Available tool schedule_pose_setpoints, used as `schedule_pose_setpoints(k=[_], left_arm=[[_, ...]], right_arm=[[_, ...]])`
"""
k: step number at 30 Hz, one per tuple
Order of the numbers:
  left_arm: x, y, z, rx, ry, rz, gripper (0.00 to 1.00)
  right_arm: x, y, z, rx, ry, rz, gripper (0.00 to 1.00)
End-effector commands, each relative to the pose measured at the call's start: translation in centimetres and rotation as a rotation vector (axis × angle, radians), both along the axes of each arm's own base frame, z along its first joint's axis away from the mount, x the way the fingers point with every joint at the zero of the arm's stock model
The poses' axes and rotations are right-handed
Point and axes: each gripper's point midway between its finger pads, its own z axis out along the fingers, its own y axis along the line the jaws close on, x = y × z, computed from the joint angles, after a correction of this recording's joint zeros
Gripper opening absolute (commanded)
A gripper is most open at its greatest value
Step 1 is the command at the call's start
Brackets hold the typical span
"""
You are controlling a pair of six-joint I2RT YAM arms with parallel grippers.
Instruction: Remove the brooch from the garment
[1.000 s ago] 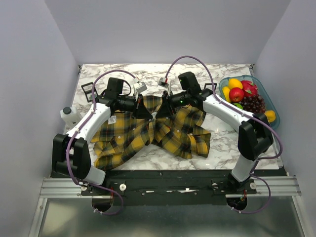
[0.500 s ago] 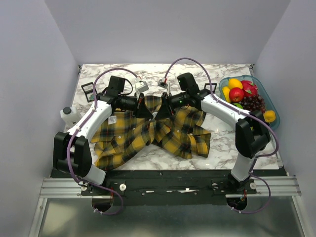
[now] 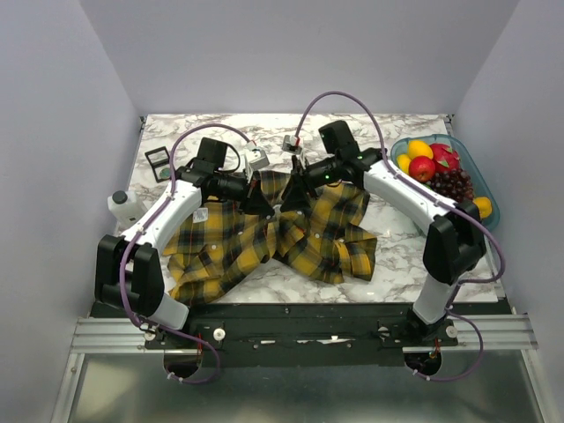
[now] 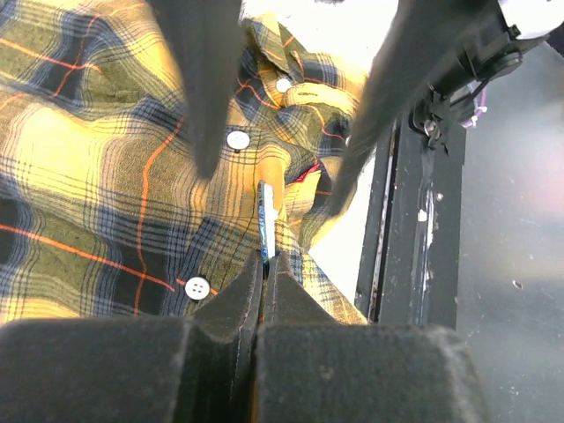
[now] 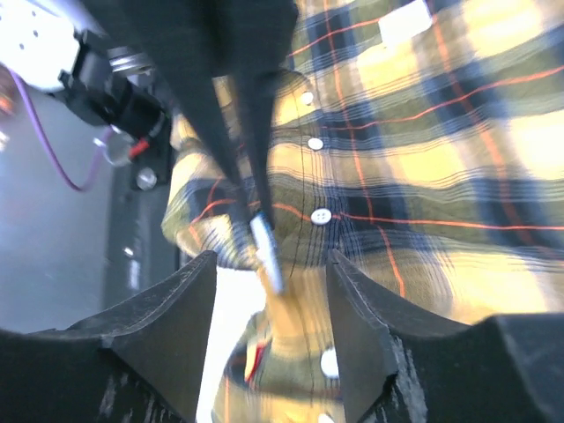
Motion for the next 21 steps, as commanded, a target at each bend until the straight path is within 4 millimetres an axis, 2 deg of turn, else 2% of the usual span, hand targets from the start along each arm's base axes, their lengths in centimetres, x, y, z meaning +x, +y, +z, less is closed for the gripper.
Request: schedule_pose_setpoints(k=[1,3,6,7,8,9,10,11,16,17,20,21], left_arm=[[1.0,0.3,-0.1,0.042,-0.036,0.056,0.00],[1.6,0.6,0.0,0.065,-0.076,0.067,0.00],[2.2,1.4,0.1,0.129,-0.148,0.083,0.00],[2.9,2.0,-0.2,0.182,-0.212,0.094,0.00],[3.0,2.4,-0.2,0.210,-0.248,0.095,0.00],[3.2,2.9,0.1,0.236,-0.299,0.106,0.00],[3.4,3.0,-0.1,0.267,-0.362,0.088,0.00],[4.3,3.7,-0.3,0.322,-0.424,0.119,0.00],[4.8,4.5,-1.7,0.487,-0.653,0.072,0.00],[4.7,4.0,-1.9,0.505,-0.686,0.042,0.00],[5.6,4.3,-3.1,0.609,-0.817,-0.037,0.00],[5.8,4.5,-4.2,0.669,-0.869,-0.092,0.00]], right_arm=[[-0.5,-2.6,2.2,-0.038,-0.222,0.042,0.61],[-0.3,-3.5,2.8,-0.047,-0.270,0.021,0.61],[-0.2,-4.8,2.0,-0.085,-0.280,-0.024,0.61],[-0.1,-5.3,2.3,-0.094,-0.316,-0.044,0.61],[-0.4,-6.0,0.7,-0.130,-0.307,-0.057,0.61],[0.2,-6.6,0.1,-0.171,-0.335,-0.094,0.61],[0.1,-7.0,0.2,-0.174,-0.363,-0.114,0.61],[-0.2,-7.6,-0.9,-0.199,-0.354,-0.124,0.61],[-0.7,-9.1,-1.7,-0.225,-0.378,-0.164,0.61],[-0.8,-9.3,-1.6,-0.224,-0.389,-0.169,0.61],[-0.7,-9.8,-1.9,-0.234,-0.410,-0.195,0.61],[-0.6,-10.0,-1.8,-0.235,-0.426,-0.204,0.61]])
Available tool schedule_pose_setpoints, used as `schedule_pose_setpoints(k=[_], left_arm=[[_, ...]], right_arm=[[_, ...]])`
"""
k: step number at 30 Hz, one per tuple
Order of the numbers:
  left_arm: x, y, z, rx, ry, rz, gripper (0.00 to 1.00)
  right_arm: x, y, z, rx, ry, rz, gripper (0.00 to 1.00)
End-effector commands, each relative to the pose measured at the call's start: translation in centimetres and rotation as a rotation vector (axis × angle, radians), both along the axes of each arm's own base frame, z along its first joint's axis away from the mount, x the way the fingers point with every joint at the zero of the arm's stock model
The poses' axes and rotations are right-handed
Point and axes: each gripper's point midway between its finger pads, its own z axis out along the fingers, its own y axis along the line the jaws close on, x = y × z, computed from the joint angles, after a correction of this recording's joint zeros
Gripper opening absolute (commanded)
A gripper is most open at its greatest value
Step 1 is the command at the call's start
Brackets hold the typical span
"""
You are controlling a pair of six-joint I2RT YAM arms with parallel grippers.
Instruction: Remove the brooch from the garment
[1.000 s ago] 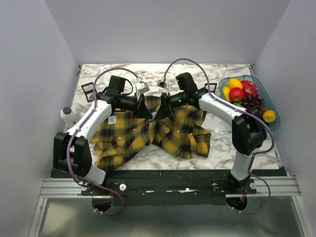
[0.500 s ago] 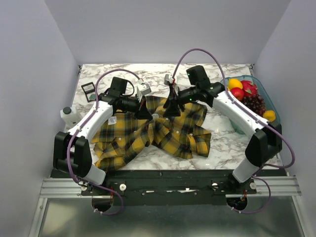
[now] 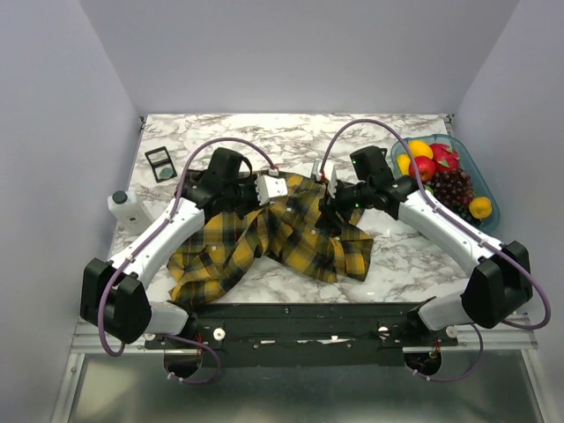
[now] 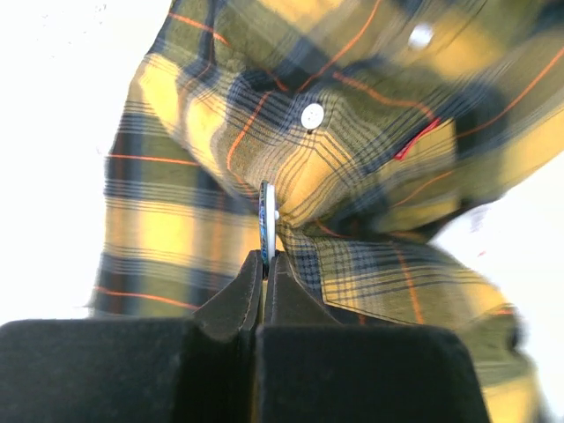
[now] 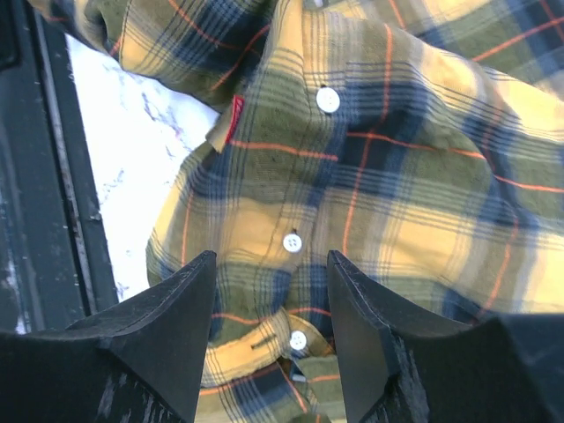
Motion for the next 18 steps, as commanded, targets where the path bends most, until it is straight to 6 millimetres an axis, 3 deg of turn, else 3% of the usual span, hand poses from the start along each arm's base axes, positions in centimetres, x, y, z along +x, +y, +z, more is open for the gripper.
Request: schedule_pose_setpoints(k=[1,7,10,14,16,17,18], left_arm=[[2.7,1.9,-2.7,0.303,-0.266,-0.098,0.00],[4.6,2.8,-3.2,0.477,-0.455,-0.193,0.00],[4.9,3.1,-3.3,0.517,-0.486,-0.220,0.00],[6.1,3.7,-2.7,0.479,-0.433,-0.108,0.00],[7.7,3.5,-0.6,0.404,-0.380,-0.002,0.00],[8.2,4.8,-0.2,0.374,-0.312,0.067,0.00],[9.0,3.5,2.4,0.224,-0.237,0.143,0.00]], right_arm=[[1.6,-0.9,1.4,0.003,-0.135,-0.052,0.61],[1.7,-1.8,2.4,0.035,-0.214,-0.078,0.61],[1.3,-2.2,1.7,0.043,-0.224,-0.085,0.61],[0.9,-2.9,1.8,0.059,-0.243,-0.107,0.62],[1.1,-3.3,1.8,0.069,-0.239,-0.133,0.62],[1.3,-3.5,1.8,0.074,-0.234,-0.147,0.62],[1.6,-3.8,2.0,0.087,-0.213,-0.177,0.62]])
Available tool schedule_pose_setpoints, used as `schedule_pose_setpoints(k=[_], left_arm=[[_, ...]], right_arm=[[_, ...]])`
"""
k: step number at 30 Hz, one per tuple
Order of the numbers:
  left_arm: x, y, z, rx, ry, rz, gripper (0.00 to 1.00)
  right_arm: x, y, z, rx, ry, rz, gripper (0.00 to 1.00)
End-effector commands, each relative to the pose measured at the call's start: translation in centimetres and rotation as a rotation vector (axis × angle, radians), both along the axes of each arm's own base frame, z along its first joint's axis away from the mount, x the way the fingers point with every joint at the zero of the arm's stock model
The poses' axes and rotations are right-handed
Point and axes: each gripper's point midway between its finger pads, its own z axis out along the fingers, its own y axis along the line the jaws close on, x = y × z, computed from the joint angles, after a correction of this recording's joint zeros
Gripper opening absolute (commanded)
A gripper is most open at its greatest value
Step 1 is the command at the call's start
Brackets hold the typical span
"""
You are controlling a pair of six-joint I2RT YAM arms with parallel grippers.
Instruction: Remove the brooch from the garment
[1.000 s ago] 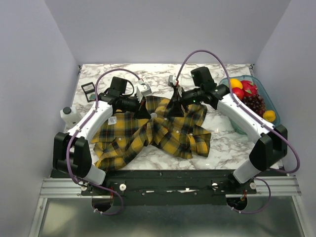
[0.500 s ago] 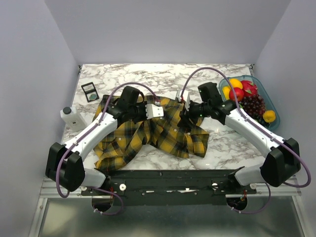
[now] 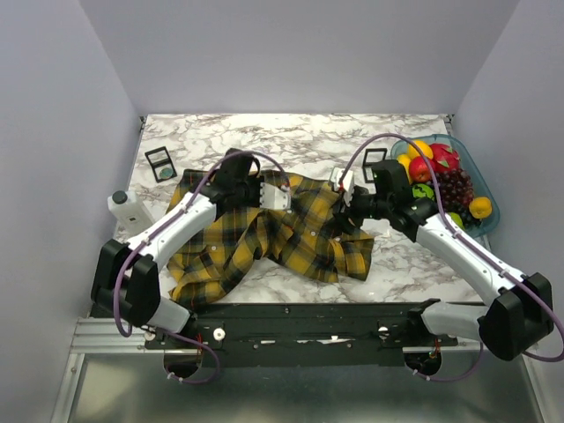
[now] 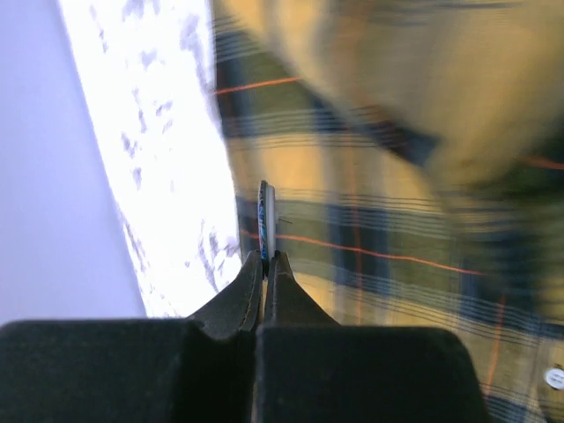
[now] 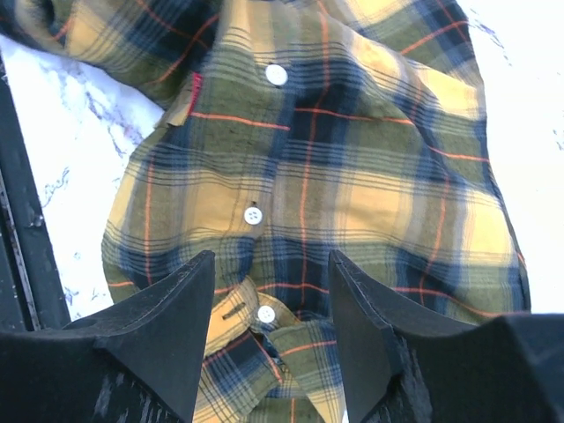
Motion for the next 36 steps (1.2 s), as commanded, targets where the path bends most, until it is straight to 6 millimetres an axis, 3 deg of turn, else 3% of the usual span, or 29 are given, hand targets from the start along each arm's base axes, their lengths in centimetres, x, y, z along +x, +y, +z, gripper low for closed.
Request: schedule_pose_setpoints(k=[1,2,3,5,6,7,9,10,11,14,18,26,36], left_arm=[[3.6,0.3,6.4,-0.326,0.138,0.276,0.00],[2.8,0.4,6.6,-0.372,0.233,0.322,0.00],[3.1,-0.8,9.3,-0.505,0.313,0.311,0.00],[1.3,-1.9,10.4,-0.577,0.467,0.302,0.00],[1.2,-2.8,12.1,-0.623,0.501,0.273,0.00],[-0.4,-4.4,13.3,-0.693,0.602,0.223,0.00],[-1.5,-5.7,15.2,-0.765,0.702,0.183,0.00],[-2.6,-6.7,16.3,-0.821,0.793,0.147,0.00],[-2.9,-7.2,17.1,-0.850,0.827,0.132,0.00],[-3.7,-8.3,19.1,-0.928,0.905,0.072,0.00],[-4.8,-8.8,20.0,-0.960,0.982,0.023,0.00],[-5.9,-9.3,21.3,-1.006,1.080,-0.042,0.00],[-6.5,-9.7,21.3,-1.015,1.131,-0.050,0.00]], right_arm=[[1.8,-0.9,1.8,0.068,-0.035,-0.091,0.62],[2.1,-1.0,2.1,0.080,-0.030,-0.104,0.62],[2.4,-1.1,2.3,0.097,-0.012,-0.126,0.62],[3.3,-0.7,4.0,0.137,-0.032,-0.142,0.61],[3.6,-0.5,4.9,0.164,-0.025,-0.146,0.61],[4.2,0.0,6.5,0.193,-0.050,-0.138,0.59],[4.4,1.1,8.7,0.243,-0.059,-0.094,0.58],[4.4,1.6,9.1,0.251,-0.055,-0.059,0.56],[4.5,2.2,11.5,0.280,-0.096,-0.015,0.56],[5.1,3.2,14.7,0.334,-0.132,0.028,0.54],[5.6,4.0,17.2,0.405,-0.098,0.024,0.53],[4.4,5.3,17.5,0.478,0.008,0.080,0.52],[3.0,6.4,18.1,0.520,0.068,0.130,0.52]])
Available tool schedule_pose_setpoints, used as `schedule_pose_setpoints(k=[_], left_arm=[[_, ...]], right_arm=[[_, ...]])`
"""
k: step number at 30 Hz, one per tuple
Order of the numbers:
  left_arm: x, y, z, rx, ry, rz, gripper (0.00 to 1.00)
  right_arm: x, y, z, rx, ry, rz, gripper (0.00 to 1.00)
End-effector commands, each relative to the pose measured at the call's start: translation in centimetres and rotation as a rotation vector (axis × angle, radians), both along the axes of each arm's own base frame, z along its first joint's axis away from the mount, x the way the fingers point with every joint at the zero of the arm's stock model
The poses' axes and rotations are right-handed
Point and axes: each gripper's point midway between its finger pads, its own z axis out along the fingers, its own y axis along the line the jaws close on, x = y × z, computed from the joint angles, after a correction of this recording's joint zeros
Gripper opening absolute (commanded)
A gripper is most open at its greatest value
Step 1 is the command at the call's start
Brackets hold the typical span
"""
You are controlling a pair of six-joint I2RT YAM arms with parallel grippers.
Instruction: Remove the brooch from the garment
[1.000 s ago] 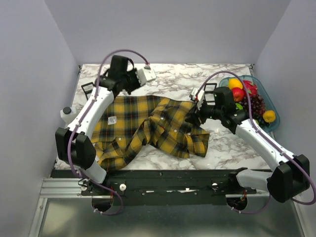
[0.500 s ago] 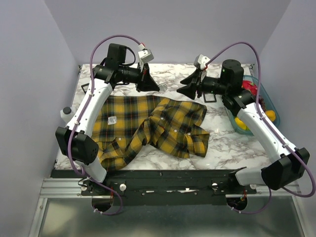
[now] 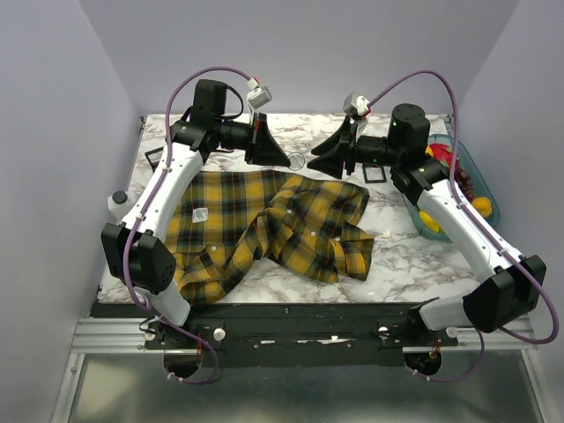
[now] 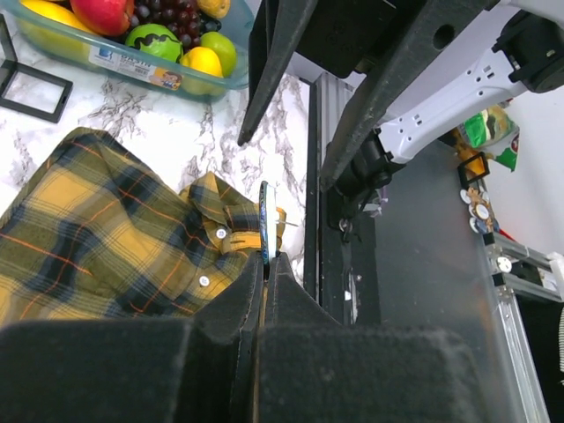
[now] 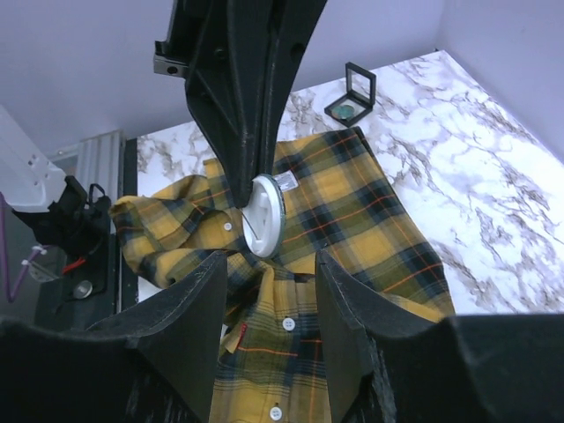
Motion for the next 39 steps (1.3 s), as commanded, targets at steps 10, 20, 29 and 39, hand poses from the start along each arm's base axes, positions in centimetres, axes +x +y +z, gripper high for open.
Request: schedule_pose_setpoints(k=[10,20,29,39], left_arm=[[-1.2,-0.6,1.6,-0.063,0.022,-0.068,0.00],[-1.2,-0.7,1.7,-0.075,0.042,-0.083,0.00],[-1.2,-0.7,1.3,-0.077,0.057,-0.090,0.00],[-1.4,-0.7,1.6,-0.088,0.048,-0.108,0.00]], right_arm=[[-1.0,1.4,-0.1,0.019,0.035,0.046,0.52],[0.7,1.5,-0.7,0.010,0.057,-0.025,0.49],[1.4,1.8,-1.1,0.023,0.103,-0.050,0.43],[2.8,2.0,-1.9,0.030,0.168,-0.101,0.42]])
